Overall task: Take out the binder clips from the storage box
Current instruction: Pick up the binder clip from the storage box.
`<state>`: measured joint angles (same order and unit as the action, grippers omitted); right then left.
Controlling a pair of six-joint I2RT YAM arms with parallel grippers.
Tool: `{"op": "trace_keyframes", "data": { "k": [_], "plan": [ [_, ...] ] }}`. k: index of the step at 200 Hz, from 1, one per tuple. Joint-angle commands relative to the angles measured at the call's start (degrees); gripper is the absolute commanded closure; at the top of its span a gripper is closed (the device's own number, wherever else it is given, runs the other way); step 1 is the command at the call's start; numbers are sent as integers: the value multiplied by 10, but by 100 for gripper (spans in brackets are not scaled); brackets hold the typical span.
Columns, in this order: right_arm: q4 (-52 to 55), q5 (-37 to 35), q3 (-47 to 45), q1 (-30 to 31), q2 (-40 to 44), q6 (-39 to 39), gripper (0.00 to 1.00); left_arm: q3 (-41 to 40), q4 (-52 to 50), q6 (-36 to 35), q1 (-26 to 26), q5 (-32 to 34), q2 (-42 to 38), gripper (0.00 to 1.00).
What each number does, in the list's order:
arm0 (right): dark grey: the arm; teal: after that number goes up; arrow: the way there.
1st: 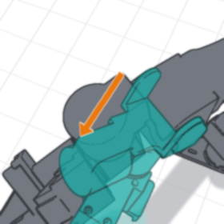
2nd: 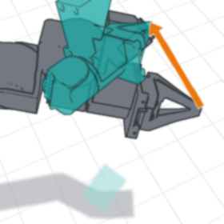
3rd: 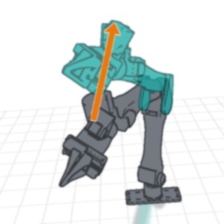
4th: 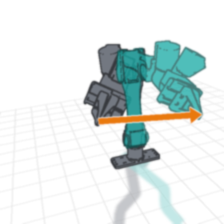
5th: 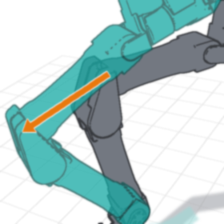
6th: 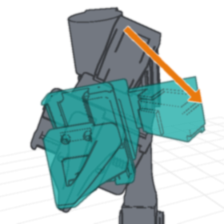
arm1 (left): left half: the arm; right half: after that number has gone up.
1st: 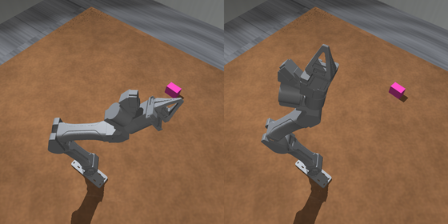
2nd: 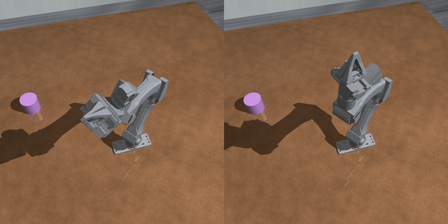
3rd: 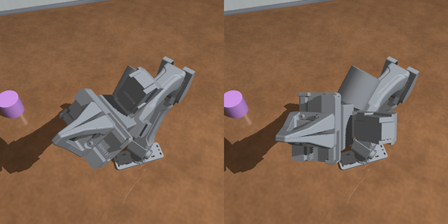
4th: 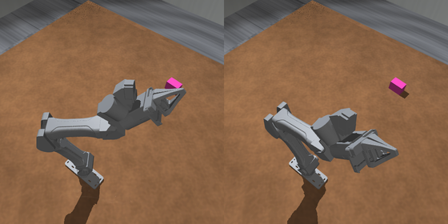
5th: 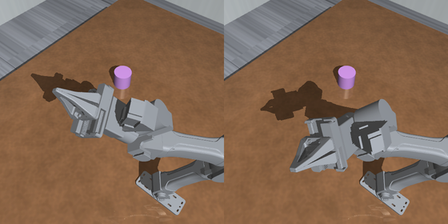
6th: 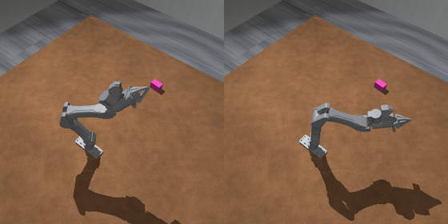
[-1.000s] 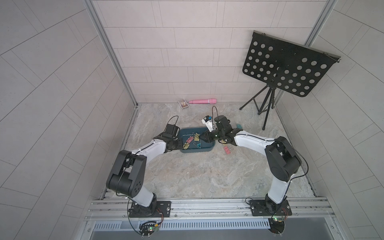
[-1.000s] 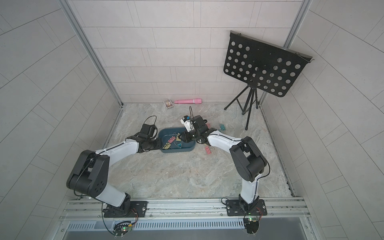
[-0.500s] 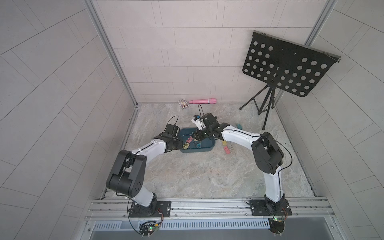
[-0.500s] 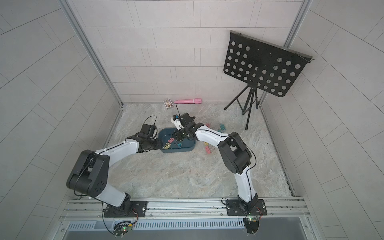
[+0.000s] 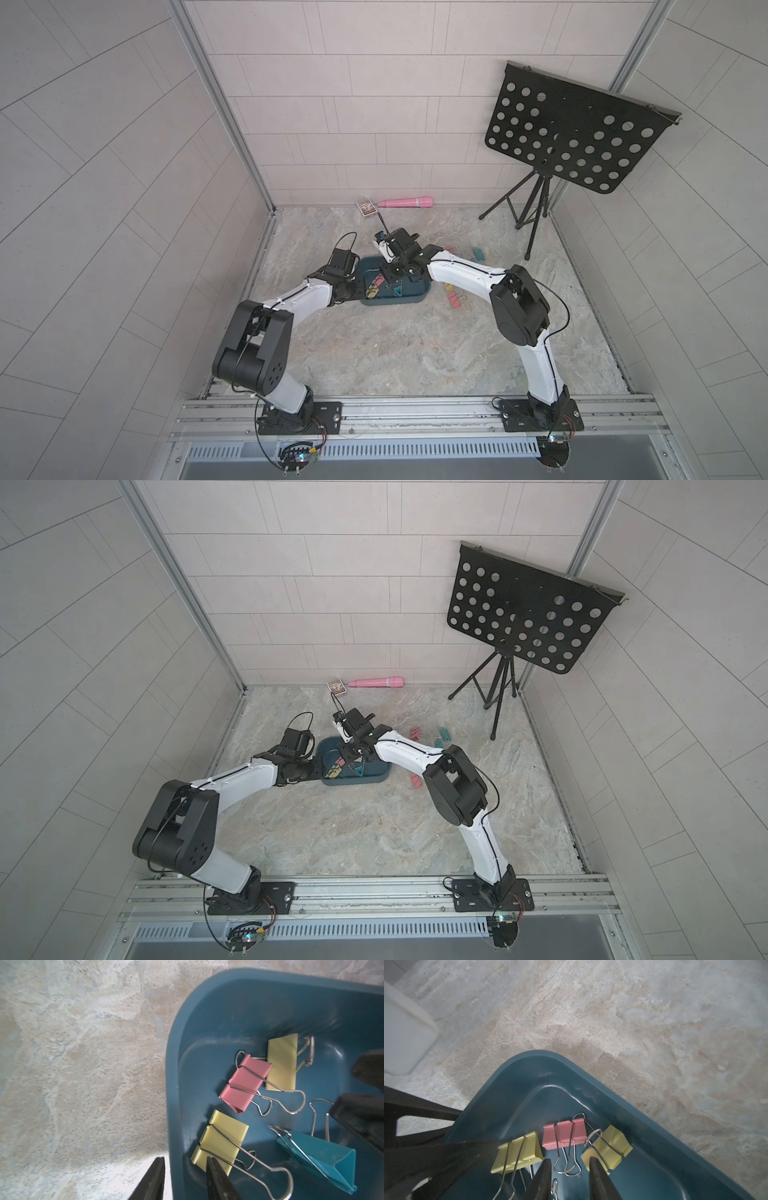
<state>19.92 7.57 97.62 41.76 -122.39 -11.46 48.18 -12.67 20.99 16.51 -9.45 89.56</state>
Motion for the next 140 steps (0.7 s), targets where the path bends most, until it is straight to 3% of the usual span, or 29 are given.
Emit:
{"op": "trace_keyframes", "data": {
  "k": [1,140],
  "plan": [
    [18,-37,16,3,-16,5,66,-9,0,1,-4,0,-15,59],
    [44,-74,76,9,-68,13,66,-12,2,1,-3,0,-17,59]
  ]
}}
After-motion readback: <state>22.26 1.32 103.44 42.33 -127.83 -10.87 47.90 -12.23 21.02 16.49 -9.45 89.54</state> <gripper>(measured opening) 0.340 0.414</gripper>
